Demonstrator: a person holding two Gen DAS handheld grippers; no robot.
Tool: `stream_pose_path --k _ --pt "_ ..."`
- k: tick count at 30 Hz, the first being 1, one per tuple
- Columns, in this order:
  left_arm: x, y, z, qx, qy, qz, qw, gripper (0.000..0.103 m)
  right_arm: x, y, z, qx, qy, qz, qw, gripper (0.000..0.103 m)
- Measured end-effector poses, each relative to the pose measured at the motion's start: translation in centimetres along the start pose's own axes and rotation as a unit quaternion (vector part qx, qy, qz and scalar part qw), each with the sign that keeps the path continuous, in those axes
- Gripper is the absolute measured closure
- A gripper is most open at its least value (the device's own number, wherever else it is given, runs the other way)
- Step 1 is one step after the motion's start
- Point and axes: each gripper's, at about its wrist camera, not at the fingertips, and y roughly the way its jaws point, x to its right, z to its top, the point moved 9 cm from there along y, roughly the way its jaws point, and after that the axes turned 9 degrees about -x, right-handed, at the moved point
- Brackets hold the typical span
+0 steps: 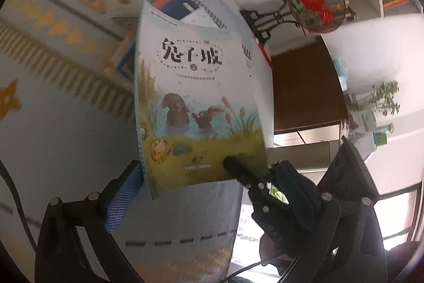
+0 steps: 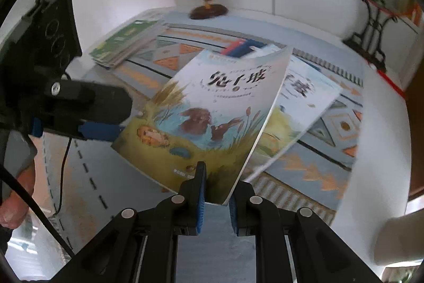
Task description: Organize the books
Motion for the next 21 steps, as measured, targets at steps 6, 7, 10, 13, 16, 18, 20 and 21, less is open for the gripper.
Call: stream_pose_path --k 6,7,10,13,16,18,20,21 --pt "-0.6 -1.9 -0.7 0.042 -0.022 0.0 0.9989 0.005 -3.6 -1.3 1.3 0.032 -0.087 -0.028 0.995 0.088" --pt "-0.9 -2.3 -0.7 0.042 -0.025 0.002 0.9988 0.005 -4.3 -1.3 1.5 0.033 -0.107 -0.033 0.993 0.088" --pt "-1.7 -3.5 -1.0 0.05 -0.041 -0.014 0.9978 0.005 -5.9 -0.8 1.8 0.041 -0.144 -0.042 0.988 0.088" --pt "-2.6 -5.5 -1.0 0.068 -0.047 -0.023 0.9964 0.005 -7.3 -0.6 2.7 0.05 -0.146 -0.026 0.988 0.087" --pt "-3.4 -7.2 -0.7 0.078 -0.043 -0.019 0.9958 0.005 -9.8 -0.3 3.5 0.058 -0.153 -0.02 0.986 0.087" --pt "-4.1 -8.3 -0.2 0.077 -0.035 -0.014 0.9963 0.005 -11.4 -0.1 4.0 0.064 -0.16 -0.023 0.985 0.086" --pt "-5.0 -9.3 0.5 0.074 -0.027 -0.015 0.9968 0.001 -13.3 0.3 4.7 0.069 -0.166 -0.027 0.983 0.084" --pt "-5.8 -9.8 0.8 0.065 -0.025 -0.014 0.9975 0.001 -14.3 0.8 5.3 0.069 -0.165 -0.032 0.983 0.083"
